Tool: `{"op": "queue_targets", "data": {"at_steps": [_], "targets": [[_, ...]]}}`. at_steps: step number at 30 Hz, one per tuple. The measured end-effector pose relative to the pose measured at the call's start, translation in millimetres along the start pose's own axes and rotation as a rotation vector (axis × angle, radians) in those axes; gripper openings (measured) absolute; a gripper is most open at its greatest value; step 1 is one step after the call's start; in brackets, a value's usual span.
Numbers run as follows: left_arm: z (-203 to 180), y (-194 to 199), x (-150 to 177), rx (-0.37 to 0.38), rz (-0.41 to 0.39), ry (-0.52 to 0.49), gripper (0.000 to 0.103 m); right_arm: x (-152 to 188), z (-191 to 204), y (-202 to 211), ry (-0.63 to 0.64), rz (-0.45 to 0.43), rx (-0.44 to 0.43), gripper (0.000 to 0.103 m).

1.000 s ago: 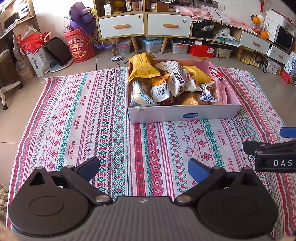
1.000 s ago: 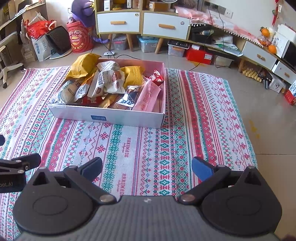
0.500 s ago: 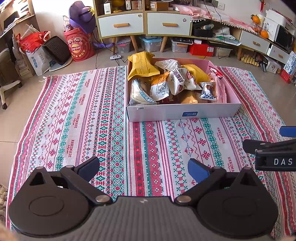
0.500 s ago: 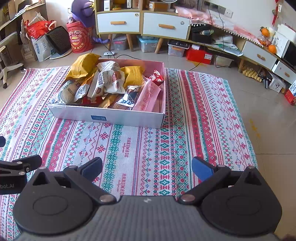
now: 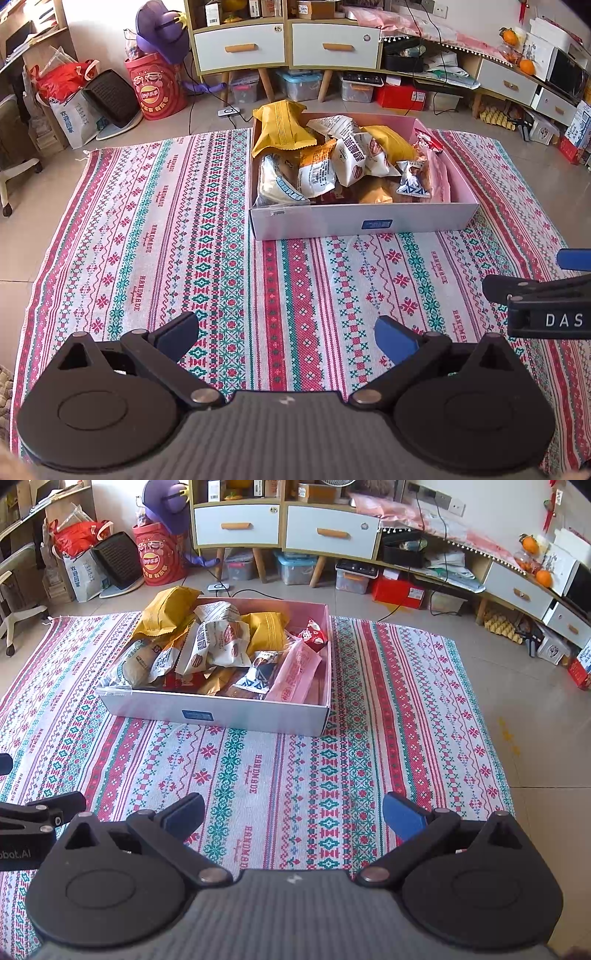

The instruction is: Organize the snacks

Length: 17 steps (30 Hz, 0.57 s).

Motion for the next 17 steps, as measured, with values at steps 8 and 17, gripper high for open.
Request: {"op": "queue_targets", "data": {"at_steps": [8, 17], "targets": [[0.0, -0.1, 0.2, 0.001, 0.002, 0.000, 0.103, -0.1, 0.5, -0.2, 0.000, 0.000, 0.000, 0.103], [-1.1, -1.1, 0.3, 0.014, 0.005, -0.005, 0.103, -1.0, 2.2, -0.2, 0.001, -0.001, -0.002, 0.103]]}}
Point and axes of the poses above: each gripper's, at about its wrist camera, not at the fingertips, and y roughly against the way its jaws point, z to its left, x to its underside, the point moved 6 cm from there along -y, roughly the way its jaws point, and after that the axes turned 13 degrees about -x, right-handed, at the moved point
